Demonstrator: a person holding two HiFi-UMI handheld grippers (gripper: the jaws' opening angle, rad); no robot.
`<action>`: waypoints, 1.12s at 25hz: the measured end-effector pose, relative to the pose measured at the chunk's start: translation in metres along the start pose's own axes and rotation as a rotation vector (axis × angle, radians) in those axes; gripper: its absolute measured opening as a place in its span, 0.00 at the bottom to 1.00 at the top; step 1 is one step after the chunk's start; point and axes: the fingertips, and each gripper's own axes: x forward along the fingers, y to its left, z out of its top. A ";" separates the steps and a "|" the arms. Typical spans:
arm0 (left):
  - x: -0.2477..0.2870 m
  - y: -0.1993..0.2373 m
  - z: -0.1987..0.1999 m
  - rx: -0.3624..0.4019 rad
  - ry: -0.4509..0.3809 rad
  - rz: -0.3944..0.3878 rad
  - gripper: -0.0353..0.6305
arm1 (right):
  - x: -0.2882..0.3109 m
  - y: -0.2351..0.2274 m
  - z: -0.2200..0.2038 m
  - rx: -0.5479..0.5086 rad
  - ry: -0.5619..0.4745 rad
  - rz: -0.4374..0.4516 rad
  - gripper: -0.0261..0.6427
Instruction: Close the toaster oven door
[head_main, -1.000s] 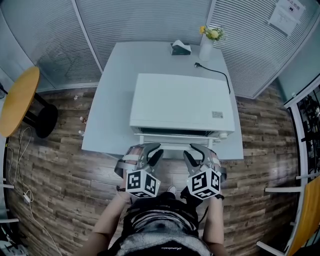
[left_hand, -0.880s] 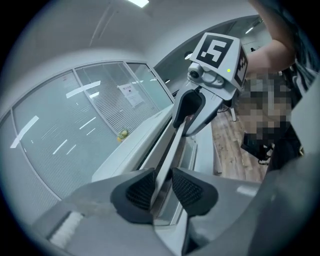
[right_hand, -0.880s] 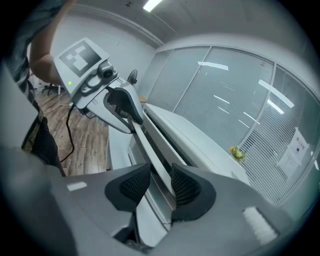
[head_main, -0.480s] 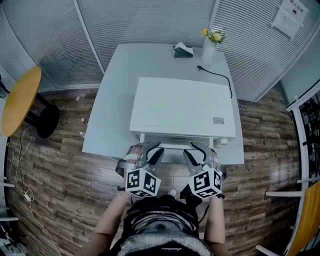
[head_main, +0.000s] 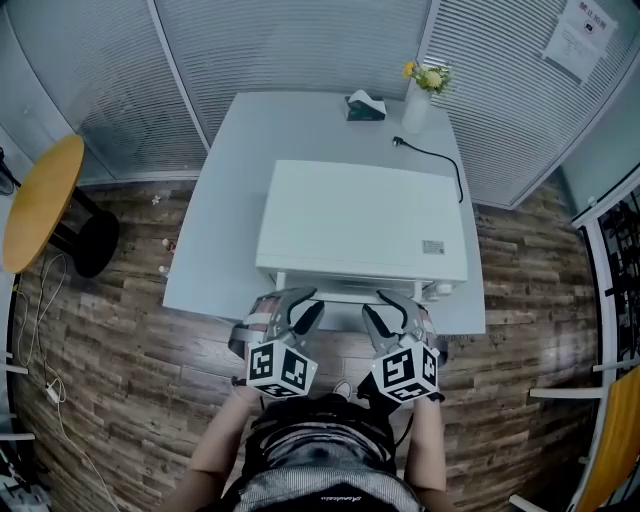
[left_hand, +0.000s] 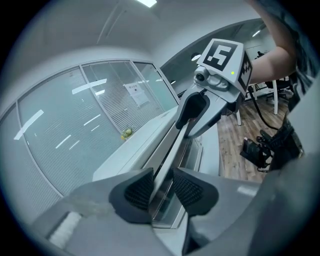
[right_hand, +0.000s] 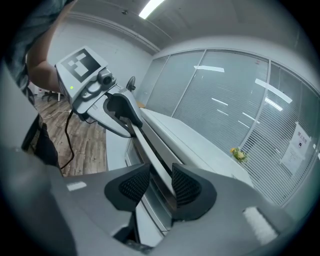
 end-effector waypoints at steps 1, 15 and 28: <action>0.000 0.000 0.000 -0.003 -0.001 0.001 0.22 | 0.000 0.000 0.000 0.001 -0.001 -0.001 0.25; -0.020 0.009 0.023 -0.410 -0.193 0.029 0.29 | -0.018 -0.001 0.031 0.257 -0.191 0.002 0.25; -0.049 0.009 0.064 -0.489 -0.331 0.068 0.06 | -0.046 0.003 0.057 0.461 -0.357 0.016 0.05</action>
